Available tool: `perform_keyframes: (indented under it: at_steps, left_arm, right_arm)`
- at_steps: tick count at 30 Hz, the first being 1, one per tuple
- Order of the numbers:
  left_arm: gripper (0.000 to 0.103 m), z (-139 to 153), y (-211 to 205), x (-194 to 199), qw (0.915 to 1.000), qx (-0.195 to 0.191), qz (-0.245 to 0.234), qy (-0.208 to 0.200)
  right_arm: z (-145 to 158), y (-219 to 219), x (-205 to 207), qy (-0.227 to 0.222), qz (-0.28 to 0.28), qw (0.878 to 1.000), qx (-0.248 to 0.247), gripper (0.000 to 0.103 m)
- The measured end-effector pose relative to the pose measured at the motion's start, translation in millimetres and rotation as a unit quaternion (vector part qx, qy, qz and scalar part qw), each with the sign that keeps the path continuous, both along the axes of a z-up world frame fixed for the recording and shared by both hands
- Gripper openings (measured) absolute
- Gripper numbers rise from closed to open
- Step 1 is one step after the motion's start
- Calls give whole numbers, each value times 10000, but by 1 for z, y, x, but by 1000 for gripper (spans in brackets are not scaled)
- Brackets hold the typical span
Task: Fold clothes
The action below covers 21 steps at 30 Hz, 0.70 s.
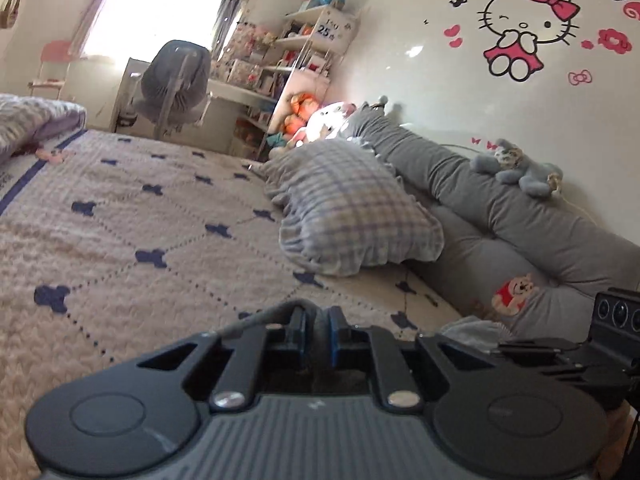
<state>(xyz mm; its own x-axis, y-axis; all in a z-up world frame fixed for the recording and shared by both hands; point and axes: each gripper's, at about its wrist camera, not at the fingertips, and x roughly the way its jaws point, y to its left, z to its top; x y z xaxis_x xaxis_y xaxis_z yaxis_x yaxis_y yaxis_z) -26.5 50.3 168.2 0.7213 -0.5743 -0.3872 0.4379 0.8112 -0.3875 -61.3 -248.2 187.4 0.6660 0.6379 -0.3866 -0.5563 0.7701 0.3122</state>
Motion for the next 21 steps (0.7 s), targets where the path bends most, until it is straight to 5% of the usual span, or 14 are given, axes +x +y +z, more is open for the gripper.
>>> perform_keyframes:
  at_steps: [2, 8, 10, 11, 13, 14, 15, 21]
  left_arm:
    - [5, -6, 3, -4, 10000, -66, -30, 6]
    - [5, 10, 6, -11, 9997, -67, 28, -230]
    - [6, 6, 4, -7, 9999, 20, 125, -8]
    - [12, 2, 3, -7, 9998, 89, 169, 98]
    - [47, -14, -2, -11, 9986, 300, 251, 366]
    - [84, -25, -5, -13, 9974, 400, 310, 521]
    - [99, -37, -7, -16, 9957, 493, 381, 683]
    - [100, -93, -31, -22, 9834, 794, 714, 1464]
  right_arm:
    - [-19, 6, 10, 140, -200, 9993, -285, 52]
    - [-68, 34, 31, 333, -25, 9958, -848, 60]
    - [-86, 50, 32, 428, 192, 9898, -1345, 55]
    - [-96, 55, 33, 570, 223, 9865, -1518, 36]
    - [-117, 57, 35, 830, 160, 9814, -1724, 5]
    - [-125, 56, 34, 910, 106, 9790, -1821, 3]
    - [-131, 51, 32, 895, 10, 9780, -1885, 3]
    - [-143, -10, 37, 1144, -301, 9860, -1173, 13]
